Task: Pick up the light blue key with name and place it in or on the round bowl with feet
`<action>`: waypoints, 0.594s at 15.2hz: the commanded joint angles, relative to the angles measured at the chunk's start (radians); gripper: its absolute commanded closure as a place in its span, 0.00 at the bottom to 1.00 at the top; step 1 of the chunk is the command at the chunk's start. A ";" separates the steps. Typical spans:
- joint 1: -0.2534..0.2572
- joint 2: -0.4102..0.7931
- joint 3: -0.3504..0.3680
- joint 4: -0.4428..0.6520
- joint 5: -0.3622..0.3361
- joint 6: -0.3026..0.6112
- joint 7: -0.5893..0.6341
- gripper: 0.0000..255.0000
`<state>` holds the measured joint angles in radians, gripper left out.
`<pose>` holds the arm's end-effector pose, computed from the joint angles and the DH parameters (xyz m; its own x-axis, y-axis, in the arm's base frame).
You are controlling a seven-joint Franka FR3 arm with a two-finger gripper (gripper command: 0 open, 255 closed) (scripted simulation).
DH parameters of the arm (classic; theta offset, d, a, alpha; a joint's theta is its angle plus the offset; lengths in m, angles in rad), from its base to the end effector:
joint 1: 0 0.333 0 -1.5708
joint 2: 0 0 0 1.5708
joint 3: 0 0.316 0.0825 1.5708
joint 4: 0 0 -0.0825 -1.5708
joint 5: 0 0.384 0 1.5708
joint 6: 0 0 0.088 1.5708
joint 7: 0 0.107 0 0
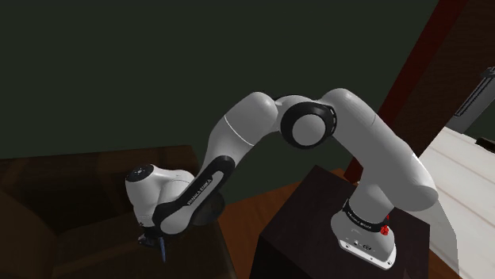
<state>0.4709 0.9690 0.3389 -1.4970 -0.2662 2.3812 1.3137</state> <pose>0.5097 0.4797 0.1093 0.8994 -0.4250 -0.1022 -0.4279 -0.9038 -0.0076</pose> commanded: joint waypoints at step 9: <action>-0.021 -0.102 0.026 -0.043 0.021 -0.061 -0.002 1.00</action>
<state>0.4536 0.8772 0.3622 -1.5366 -0.2481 2.3274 1.3137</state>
